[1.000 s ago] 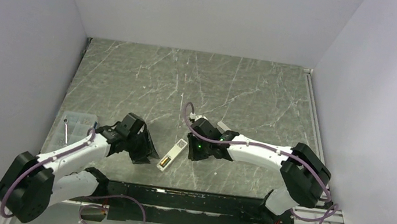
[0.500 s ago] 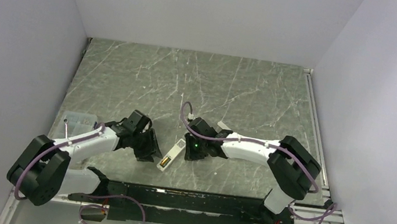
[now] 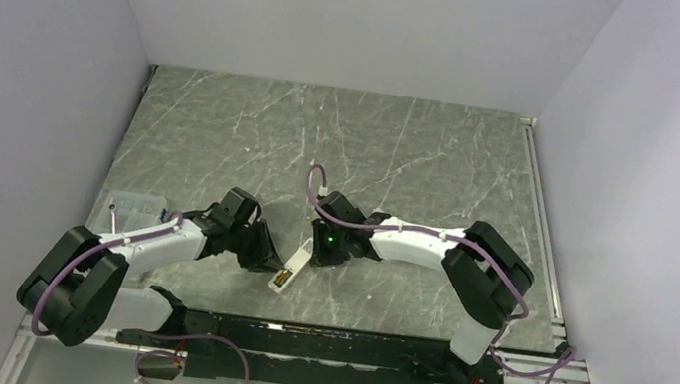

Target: Load the batteries into the remote control

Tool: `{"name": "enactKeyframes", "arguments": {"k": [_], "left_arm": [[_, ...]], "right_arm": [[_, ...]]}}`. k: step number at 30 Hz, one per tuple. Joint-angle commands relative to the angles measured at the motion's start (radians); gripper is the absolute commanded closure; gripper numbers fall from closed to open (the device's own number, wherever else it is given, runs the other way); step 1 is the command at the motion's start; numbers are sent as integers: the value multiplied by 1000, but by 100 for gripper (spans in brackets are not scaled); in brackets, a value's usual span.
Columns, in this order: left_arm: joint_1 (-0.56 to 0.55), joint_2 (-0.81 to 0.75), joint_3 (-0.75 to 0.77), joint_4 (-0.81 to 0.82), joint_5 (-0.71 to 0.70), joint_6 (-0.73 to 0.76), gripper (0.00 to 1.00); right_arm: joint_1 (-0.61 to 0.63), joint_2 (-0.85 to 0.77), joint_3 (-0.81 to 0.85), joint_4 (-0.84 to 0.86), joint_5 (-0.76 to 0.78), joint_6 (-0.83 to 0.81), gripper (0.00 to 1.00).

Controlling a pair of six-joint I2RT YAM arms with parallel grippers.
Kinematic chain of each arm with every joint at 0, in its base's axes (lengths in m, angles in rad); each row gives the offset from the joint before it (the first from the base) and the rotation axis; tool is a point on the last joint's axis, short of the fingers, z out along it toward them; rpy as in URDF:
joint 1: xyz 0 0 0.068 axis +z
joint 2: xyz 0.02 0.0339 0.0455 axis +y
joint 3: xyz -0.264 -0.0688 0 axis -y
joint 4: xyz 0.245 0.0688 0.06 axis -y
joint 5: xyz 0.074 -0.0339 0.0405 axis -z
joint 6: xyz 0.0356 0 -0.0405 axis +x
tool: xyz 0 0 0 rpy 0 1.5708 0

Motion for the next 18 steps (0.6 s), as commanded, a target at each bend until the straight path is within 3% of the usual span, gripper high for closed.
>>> {"name": "enactKeyframes", "arguments": {"k": [1, 11, 18], "left_arm": [[-5, 10, -31, 40, 12, -19, 75], [-14, -33, -60, 89, 33, -67, 80], [-22, -54, -99, 133, 41, -106, 75]], "right_arm": [[-9, 23, 42, 29, -25, 7, 87], [-24, 72, 81, 29, -45, -9, 89], [-28, 104, 104, 30, -72, -29, 89]]}}
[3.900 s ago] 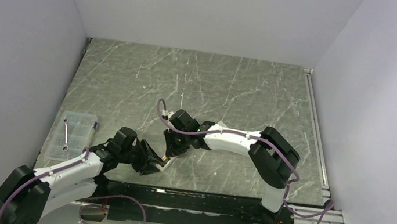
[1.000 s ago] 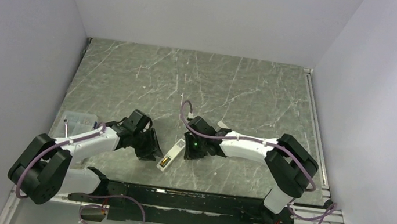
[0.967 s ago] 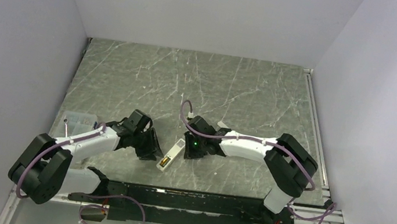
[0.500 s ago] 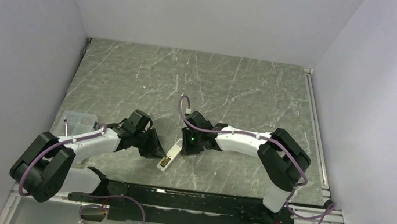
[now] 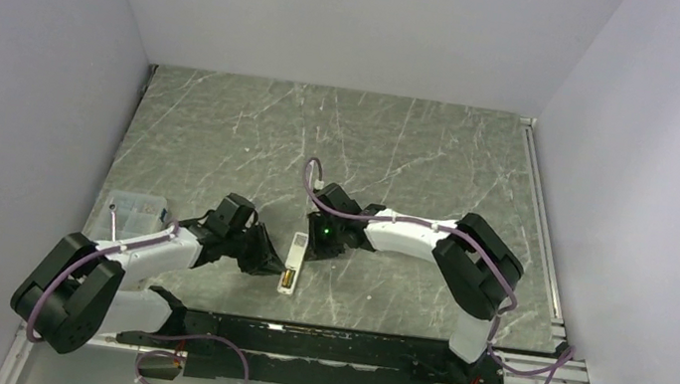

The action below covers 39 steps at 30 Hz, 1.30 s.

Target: Load the batteries into the remote control

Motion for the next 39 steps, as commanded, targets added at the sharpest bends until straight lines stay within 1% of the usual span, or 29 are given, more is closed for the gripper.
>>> {"name": "enactKeyframes", "arguments": {"k": [1, 3, 8, 17, 24, 27, 30, 39], "left_arm": [[-18, -18, -33, 40, 14, -37, 74], [-22, -28, -39, 59, 14, -52, 70], [-34, -51, -58, 112, 22, -85, 64], [-51, -87, -91, 193, 33, -129, 62], [-60, -173, -69, 146, 20, -129, 58], [-61, -206, -47, 89, 17, -108, 54], [-61, -228, -15, 39, 13, -81, 50], [-61, -246, 74, -65, 3, 4, 34]], "right_arm": [[-4, 38, 38, 26, -12, -29, 89], [-5, 49, 50, 20, -19, -38, 90], [-5, 73, 86, 6, -43, -64, 90], [-5, 94, 146, -46, -33, -113, 90], [-15, 60, 183, -115, 38, -165, 90], [-32, 22, 181, -140, 70, -188, 89], [-53, -15, 172, -159, 92, -215, 84], [-113, -117, 160, -231, 198, -294, 67]]}}
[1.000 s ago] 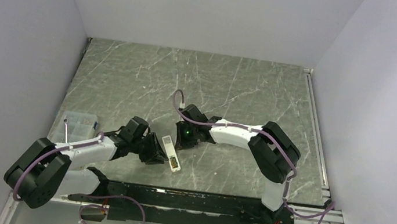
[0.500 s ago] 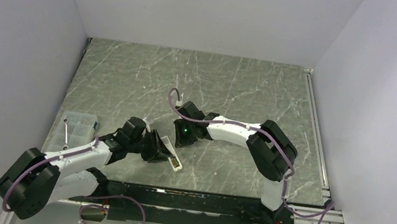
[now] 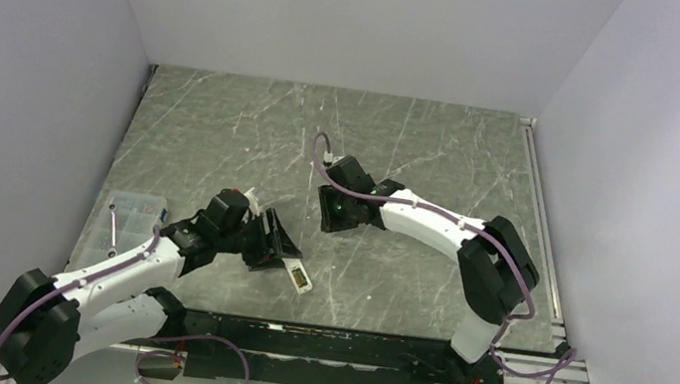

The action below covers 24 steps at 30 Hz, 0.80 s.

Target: Load the batteries into the remote control

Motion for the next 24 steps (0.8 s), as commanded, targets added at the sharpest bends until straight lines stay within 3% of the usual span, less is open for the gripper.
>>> {"name": "enactKeyframes", "arguments": {"k": [1, 5, 17, 24], "left_arm": [[-4, -17, 66, -64, -11, 72, 31], [-3, -18, 90, -98, -12, 101, 23], [-3, 39, 123, -91, 52, 176, 1], [-2, 56, 170, -142, 70, 244, 1]], "right_arm": [[-36, -77, 7, -50, 87, -74, 65], [-83, -114, -3, -77, 106, -125, 57], [-215, -149, -15, -134, 151, -282, 19], [-287, -137, -31, -128, 142, -356, 15]]}}
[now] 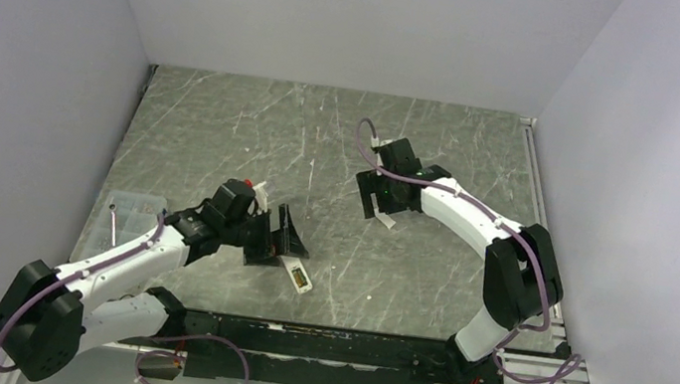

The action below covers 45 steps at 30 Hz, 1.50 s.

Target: Load the batteries into the remote control

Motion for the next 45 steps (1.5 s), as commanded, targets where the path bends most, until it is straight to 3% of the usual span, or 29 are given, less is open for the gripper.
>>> {"name": "enactKeyframes", "arguments": {"k": [1, 11, 26, 45], "left_arm": [[-2, 2, 60, -21, 35, 72, 1], [12, 3, 33, 23, 114, 56, 1], [41, -8, 27, 12, 134, 60, 0], [72, -3, 13, 21, 162, 67, 1]], "right_arm": [[-36, -19, -11, -5, 10, -81, 15], [-90, 106, 44, -58, -75, -169, 24], [-97, 206, 66, -62, -76, -183, 36], [-88, 229, 44, -85, -101, -168, 65]]}}
